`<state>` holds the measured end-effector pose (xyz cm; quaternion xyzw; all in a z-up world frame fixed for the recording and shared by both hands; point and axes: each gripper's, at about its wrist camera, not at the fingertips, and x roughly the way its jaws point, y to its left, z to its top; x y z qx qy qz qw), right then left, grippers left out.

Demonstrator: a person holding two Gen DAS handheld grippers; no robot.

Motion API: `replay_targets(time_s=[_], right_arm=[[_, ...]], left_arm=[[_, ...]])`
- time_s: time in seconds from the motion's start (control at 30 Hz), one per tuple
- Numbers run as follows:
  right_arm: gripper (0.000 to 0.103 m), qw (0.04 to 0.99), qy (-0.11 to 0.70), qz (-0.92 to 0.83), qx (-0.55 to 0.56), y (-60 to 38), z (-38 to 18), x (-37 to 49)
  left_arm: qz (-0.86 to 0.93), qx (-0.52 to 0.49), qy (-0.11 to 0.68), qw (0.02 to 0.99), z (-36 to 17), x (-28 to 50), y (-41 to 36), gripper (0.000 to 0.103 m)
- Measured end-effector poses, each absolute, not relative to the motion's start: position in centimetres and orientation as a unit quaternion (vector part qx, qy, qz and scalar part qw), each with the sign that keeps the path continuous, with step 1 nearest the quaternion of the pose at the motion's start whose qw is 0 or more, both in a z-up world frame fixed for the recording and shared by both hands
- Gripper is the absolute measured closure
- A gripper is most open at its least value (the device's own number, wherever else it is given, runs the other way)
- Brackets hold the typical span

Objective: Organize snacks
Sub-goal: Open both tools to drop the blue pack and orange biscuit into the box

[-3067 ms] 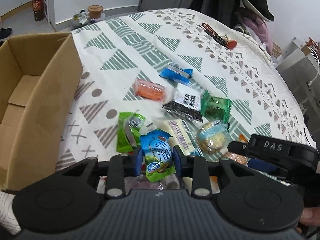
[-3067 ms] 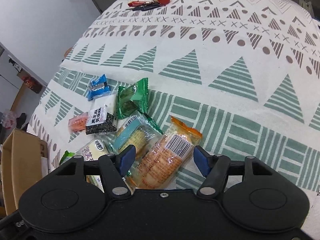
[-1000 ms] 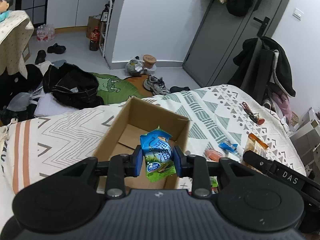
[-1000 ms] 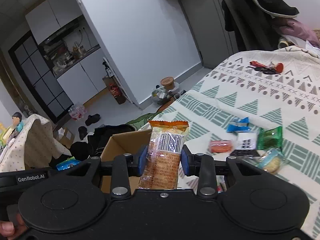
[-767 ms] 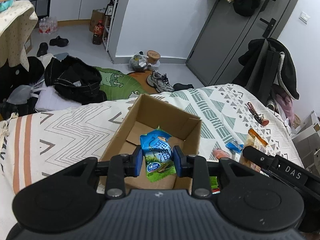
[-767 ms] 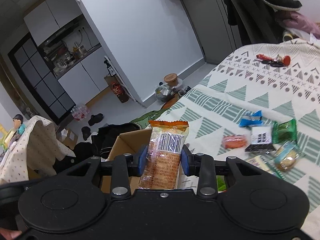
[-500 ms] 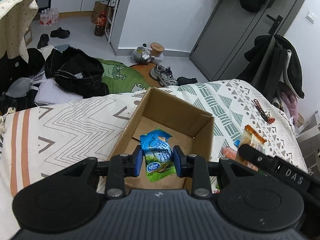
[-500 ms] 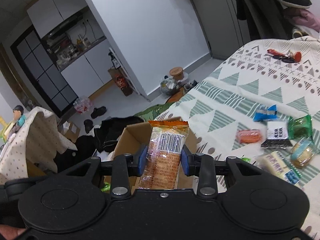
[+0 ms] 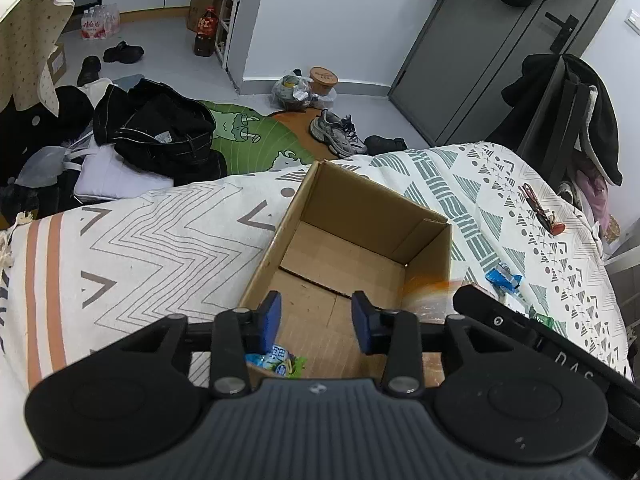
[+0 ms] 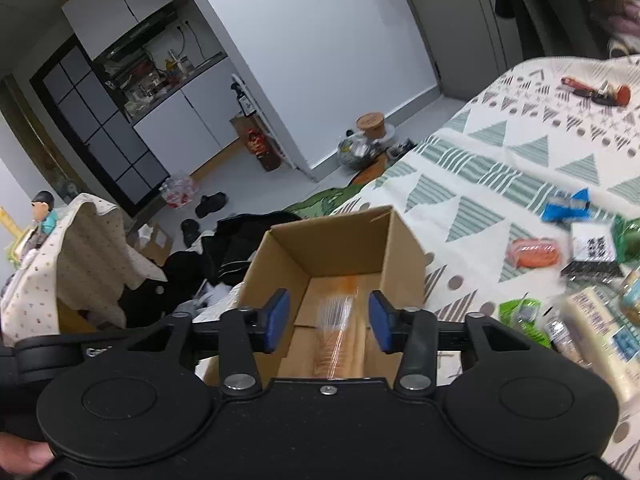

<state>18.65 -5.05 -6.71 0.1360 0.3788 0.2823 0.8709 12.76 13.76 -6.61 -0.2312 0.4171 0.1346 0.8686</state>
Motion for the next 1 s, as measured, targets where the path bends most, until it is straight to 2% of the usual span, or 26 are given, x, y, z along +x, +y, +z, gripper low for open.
replay_targets(time_s=[0.17,0.23,0.3,0.37,0.53,0.67,0.77,1.0], right_arm=[[0.054,0.872,0.378,0.278,0.138,-5.8,-6.1,18.2],[0.049,0.874,0.376,0.276,0.137,-6.2,-5.7,17.9],[0.045,0.876,0.373,0.273,0.135,-6.7,-5.1,17.7],[0.041,0.879,0.368,0.273,0.133,-7.4,-4.4,17.4],[0.027,0.885,0.359,0.267,0.127,-9.7,-2.6,16.6],[0.021,0.892,0.351,0.260,0.119,-11.7,-1.6,15.9],[0.016,0.895,0.348,0.250,0.118,-13.1,-1.1,15.7],[0.007,0.897,0.353,0.237,0.121,-16.5,-0.6,15.1]], left_arm=[[0.150,-0.217,0.416,0.870,-6.0,12.5,13.3,0.043],[0.153,-0.216,0.415,0.870,-5.7,12.3,13.1,0.038],[0.152,-0.216,0.412,0.872,-5.3,12.0,12.7,0.028],[0.147,-0.212,0.408,0.876,-4.7,11.7,12.2,0.024],[0.142,-0.206,0.400,0.882,-3.4,11.1,10.8,0.021],[0.135,-0.195,0.393,0.888,-2.5,10.6,9.3,0.020],[0.133,-0.185,0.391,0.892,-2.0,10.2,8.1,0.014],[0.128,-0.174,0.385,0.897,-0.9,9.3,5.5,0.014]])
